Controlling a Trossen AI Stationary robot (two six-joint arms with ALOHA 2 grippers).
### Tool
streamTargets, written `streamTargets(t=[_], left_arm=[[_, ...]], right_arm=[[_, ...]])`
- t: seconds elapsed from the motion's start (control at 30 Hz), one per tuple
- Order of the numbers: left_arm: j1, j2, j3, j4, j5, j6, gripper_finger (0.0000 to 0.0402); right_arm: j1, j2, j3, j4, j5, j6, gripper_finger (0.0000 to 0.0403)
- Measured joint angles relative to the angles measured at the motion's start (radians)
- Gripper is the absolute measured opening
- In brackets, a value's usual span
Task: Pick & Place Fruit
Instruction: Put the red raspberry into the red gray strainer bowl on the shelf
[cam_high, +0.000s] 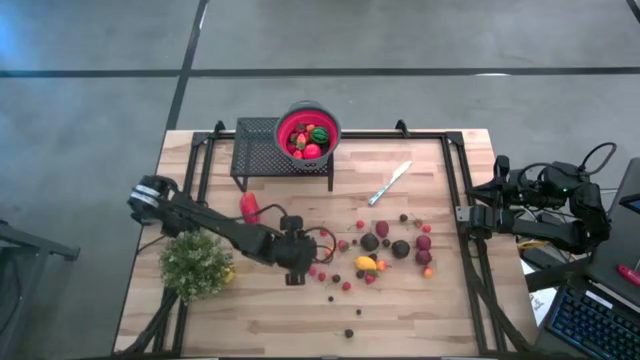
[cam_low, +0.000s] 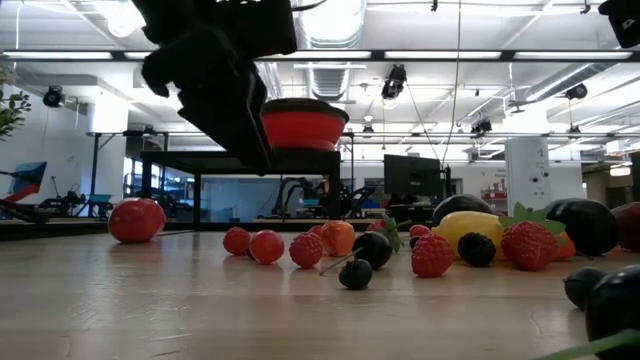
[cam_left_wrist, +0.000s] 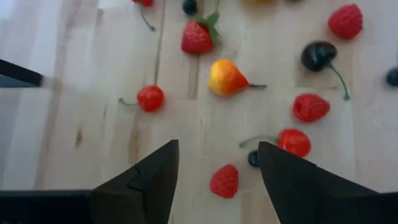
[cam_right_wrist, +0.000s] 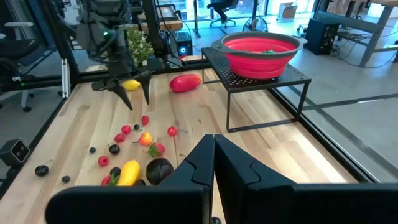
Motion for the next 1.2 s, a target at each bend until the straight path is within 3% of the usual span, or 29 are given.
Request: streamTargets(t=[0.37,1.2], left_arm=[[0.090,-0.024,-0.079,0.039,0.212,0.071,0.0222],[0.093,-0.017,-0.273,0.323,0.248,0.080,0.0208]], right_arm=[[0.000,0.000,0.000,0.000,0.000,-0.002,0.0008],[0.000,0.000,0.000,0.000,0.000,0.000,0.0008]])
